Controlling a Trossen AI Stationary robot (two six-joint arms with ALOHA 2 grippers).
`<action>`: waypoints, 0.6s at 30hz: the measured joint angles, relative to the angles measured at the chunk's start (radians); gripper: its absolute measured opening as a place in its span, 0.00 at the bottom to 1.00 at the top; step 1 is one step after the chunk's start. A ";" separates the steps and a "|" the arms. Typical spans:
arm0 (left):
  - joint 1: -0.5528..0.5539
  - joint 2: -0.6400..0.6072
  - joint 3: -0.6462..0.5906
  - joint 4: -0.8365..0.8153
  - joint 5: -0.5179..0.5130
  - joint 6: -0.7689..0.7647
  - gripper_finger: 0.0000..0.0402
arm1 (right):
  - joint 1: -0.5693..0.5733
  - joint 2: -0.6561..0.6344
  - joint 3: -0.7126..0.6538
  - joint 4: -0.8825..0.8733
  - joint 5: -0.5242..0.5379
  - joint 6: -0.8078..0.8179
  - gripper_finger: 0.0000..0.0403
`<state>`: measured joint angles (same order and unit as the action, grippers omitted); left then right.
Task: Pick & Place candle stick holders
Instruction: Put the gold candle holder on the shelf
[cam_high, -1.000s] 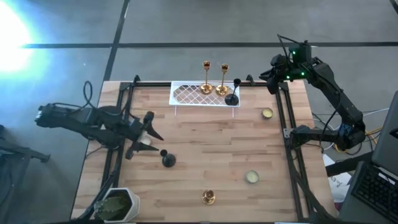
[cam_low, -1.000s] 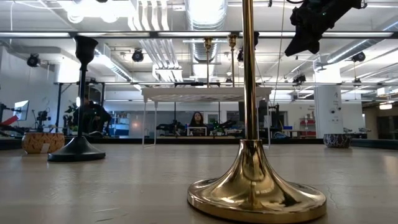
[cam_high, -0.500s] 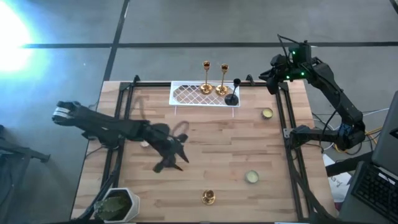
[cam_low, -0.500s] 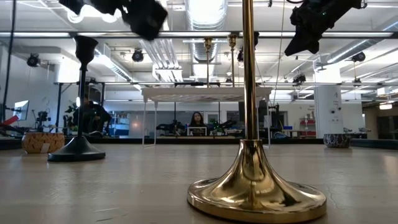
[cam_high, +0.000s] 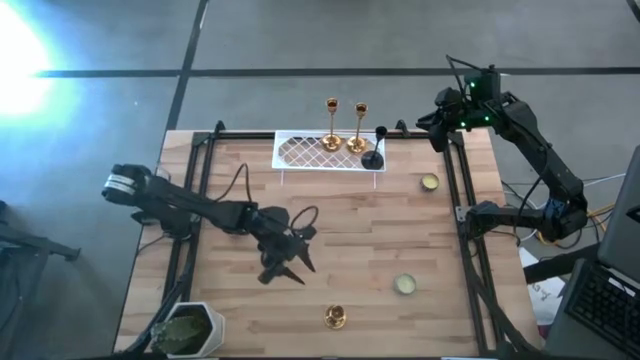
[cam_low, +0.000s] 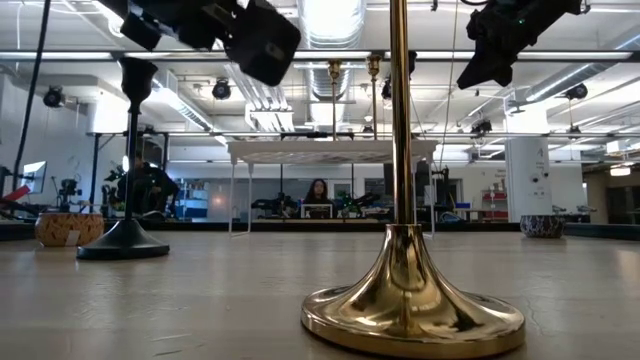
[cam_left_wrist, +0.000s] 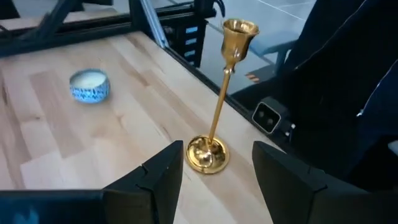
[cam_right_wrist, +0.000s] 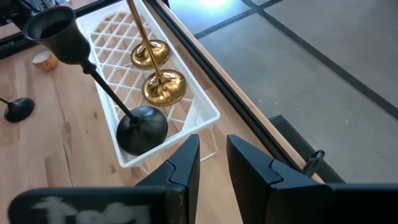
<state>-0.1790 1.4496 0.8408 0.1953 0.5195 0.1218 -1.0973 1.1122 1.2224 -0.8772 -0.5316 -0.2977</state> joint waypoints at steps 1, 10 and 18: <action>0.000 0.004 0.000 0.013 0.006 -0.001 0.49 | 0.000 0.000 0.000 0.000 0.000 0.000 0.19; -0.001 0.074 0.001 0.151 0.045 -0.039 0.49 | 0.000 0.000 0.000 0.001 0.000 -0.001 0.16; -0.001 0.162 0.011 0.213 0.052 -0.043 0.49 | 0.000 0.000 0.000 0.001 -0.004 -0.006 0.18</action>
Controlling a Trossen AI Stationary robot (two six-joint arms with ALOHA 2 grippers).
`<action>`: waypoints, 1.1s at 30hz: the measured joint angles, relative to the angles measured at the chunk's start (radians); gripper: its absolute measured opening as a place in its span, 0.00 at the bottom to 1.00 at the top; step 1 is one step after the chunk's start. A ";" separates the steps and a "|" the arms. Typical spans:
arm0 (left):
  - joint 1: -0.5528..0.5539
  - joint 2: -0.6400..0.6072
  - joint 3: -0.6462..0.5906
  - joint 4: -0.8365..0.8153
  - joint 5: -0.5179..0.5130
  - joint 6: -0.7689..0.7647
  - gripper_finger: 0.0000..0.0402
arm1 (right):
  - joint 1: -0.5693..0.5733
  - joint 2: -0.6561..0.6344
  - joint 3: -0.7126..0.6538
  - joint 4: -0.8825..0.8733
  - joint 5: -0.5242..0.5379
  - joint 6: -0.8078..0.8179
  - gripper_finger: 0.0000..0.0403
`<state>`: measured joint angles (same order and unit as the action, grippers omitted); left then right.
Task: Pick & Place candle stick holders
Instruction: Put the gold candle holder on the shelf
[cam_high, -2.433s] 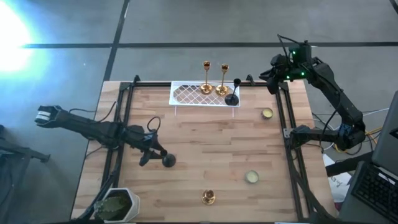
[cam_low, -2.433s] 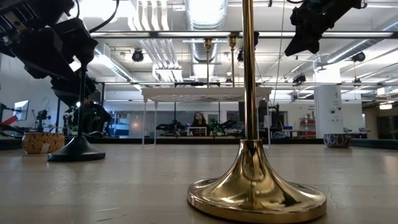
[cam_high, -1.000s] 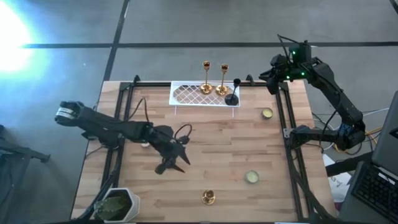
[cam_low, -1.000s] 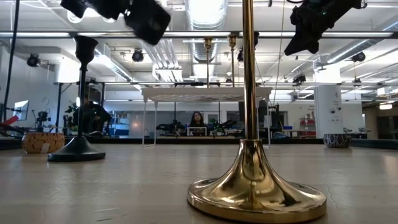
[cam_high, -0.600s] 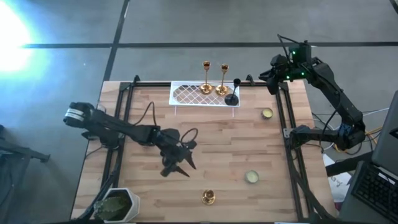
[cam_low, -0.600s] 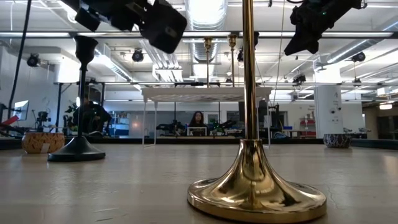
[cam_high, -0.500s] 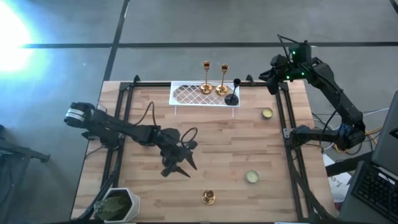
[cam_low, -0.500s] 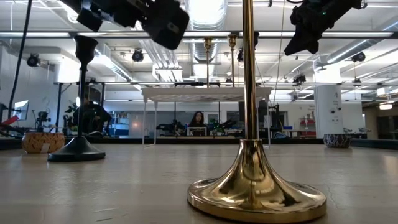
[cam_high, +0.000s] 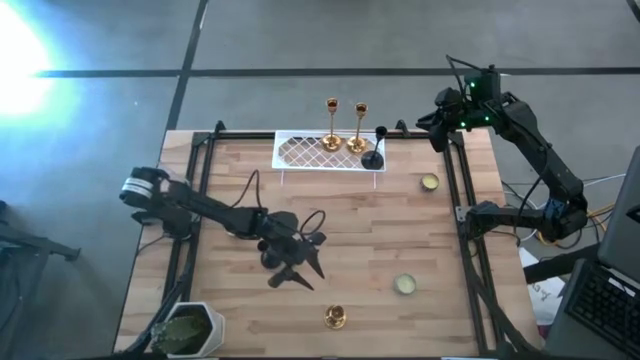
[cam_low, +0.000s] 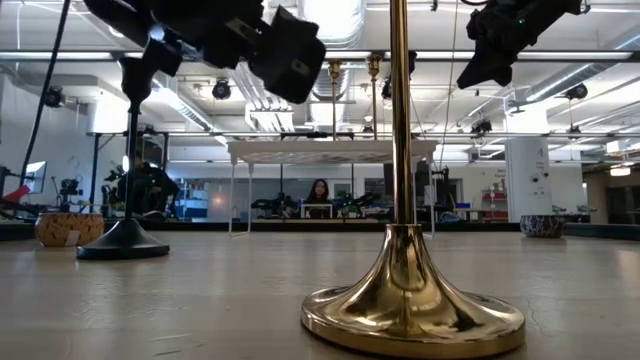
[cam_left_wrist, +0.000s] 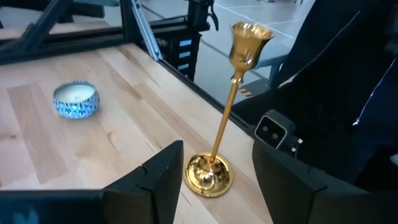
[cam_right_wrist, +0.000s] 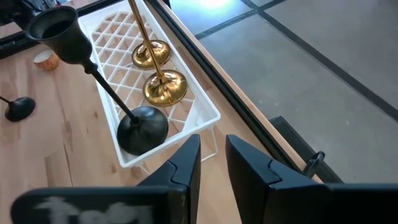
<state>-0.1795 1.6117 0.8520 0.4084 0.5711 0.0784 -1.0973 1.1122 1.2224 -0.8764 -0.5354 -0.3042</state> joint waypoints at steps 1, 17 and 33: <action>0.000 0.017 0.008 -0.001 0.004 0.000 0.49 | 0.000 0.000 0.000 0.000 0.000 0.000 0.19; 0.000 0.185 0.128 -0.006 0.121 0.049 0.43 | 0.000 0.000 0.000 -0.003 -0.026 0.008 0.17; -0.018 0.210 0.221 0.012 0.250 0.130 0.43 | 0.000 0.000 0.000 -0.002 -0.043 0.021 0.17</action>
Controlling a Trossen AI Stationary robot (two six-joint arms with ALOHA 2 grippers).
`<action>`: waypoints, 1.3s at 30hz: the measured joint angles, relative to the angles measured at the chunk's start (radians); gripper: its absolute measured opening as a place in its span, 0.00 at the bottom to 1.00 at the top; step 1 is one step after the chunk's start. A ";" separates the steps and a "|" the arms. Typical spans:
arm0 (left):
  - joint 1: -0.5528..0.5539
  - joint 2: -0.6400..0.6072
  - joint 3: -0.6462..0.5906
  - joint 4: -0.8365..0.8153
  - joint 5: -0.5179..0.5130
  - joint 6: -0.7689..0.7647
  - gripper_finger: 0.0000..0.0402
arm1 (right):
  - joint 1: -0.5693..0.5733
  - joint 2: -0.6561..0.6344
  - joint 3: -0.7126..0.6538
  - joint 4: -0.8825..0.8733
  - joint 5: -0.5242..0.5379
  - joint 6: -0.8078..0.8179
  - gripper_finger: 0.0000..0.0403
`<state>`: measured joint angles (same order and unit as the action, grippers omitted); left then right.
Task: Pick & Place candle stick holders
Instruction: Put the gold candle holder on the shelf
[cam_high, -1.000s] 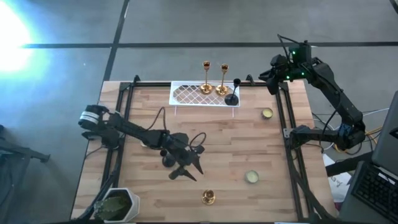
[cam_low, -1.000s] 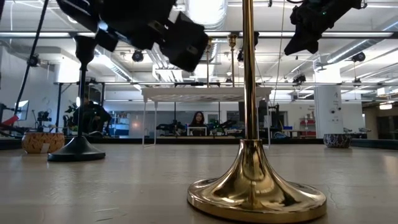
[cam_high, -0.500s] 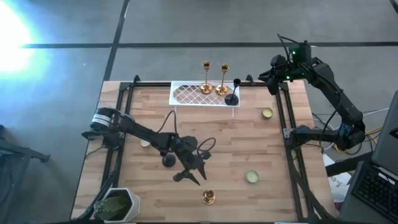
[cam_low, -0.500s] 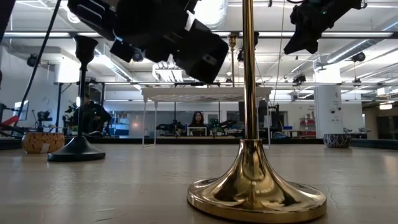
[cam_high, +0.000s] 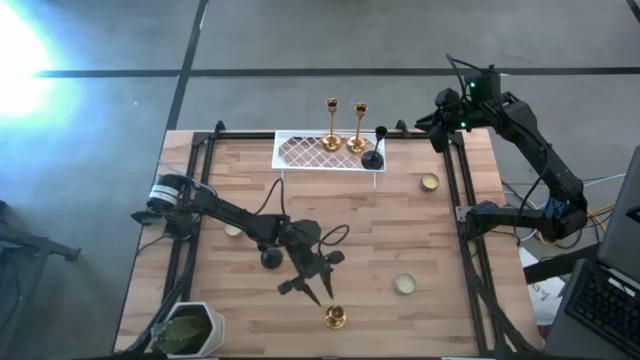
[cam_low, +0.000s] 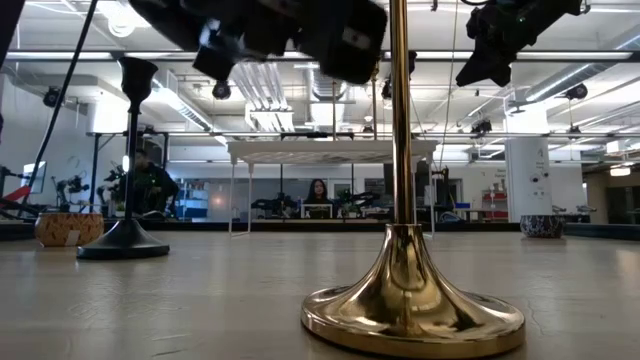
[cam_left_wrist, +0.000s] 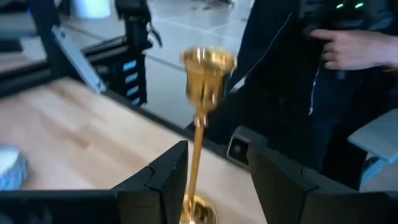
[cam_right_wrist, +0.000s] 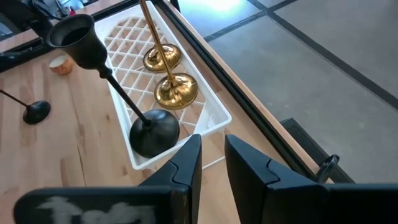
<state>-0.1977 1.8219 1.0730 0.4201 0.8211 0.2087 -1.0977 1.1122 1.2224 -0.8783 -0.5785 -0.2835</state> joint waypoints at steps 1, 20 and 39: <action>0.000 0.009 0.014 0.000 0.010 0.002 0.43 | 0.000 0.000 0.000 0.000 0.000 0.004 0.17; -0.034 0.149 0.089 0.024 0.000 0.014 0.43 | 0.000 0.000 0.000 -0.007 -0.007 -0.004 0.19; -0.046 0.208 0.170 0.023 0.029 0.002 0.39 | 0.000 0.000 0.000 -0.004 -0.006 -0.008 0.21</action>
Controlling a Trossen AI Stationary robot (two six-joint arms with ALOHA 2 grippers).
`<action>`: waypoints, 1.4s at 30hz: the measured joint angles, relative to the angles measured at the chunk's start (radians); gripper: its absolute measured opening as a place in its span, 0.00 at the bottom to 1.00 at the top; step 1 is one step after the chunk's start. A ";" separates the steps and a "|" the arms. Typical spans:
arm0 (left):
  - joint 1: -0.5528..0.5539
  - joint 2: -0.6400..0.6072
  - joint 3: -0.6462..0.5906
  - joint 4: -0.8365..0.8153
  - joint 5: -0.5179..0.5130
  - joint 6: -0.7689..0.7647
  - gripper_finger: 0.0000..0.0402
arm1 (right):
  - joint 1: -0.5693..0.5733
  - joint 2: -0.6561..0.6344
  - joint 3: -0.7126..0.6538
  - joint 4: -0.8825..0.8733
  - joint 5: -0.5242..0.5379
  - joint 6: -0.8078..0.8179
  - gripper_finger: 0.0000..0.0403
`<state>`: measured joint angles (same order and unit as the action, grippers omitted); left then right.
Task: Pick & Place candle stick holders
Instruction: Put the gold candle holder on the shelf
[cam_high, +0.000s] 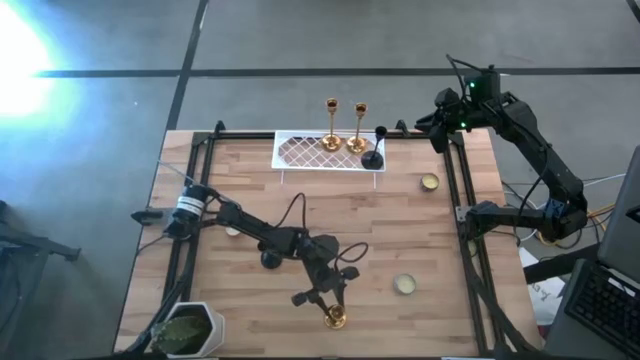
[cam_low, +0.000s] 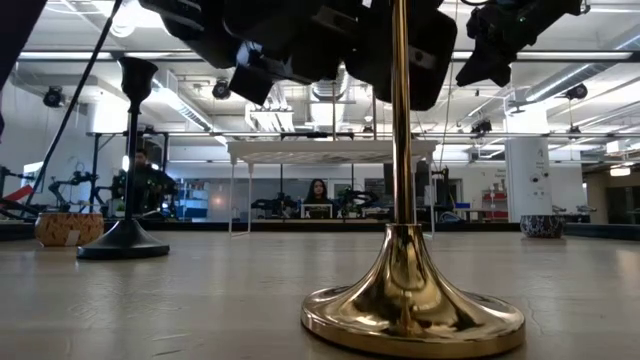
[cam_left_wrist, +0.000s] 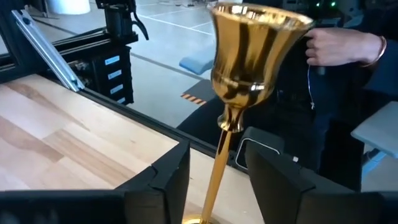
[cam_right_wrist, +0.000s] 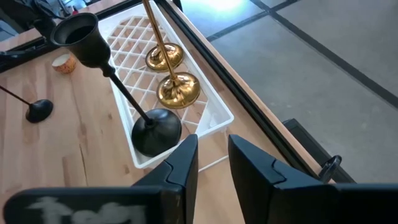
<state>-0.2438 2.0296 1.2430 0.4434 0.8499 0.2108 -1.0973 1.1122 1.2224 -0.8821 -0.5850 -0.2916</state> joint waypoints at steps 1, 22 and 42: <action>0.000 0.000 0.000 0.001 0.005 0.000 0.37 | 0.000 0.000 0.000 0.003 0.000 0.000 0.21; -0.008 -0.027 0.014 -0.022 0.005 -0.056 0.05 | 0.000 0.000 0.000 0.006 0.000 0.000 0.17; 0.123 -0.571 0.013 -0.556 -0.545 0.180 0.05 | 0.000 -0.022 0.000 -0.036 0.001 -0.004 0.17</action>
<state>-0.1208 1.4585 1.2559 -0.1123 0.3053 0.3908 -1.0974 1.0903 1.2224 -0.9184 -0.5837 -0.2960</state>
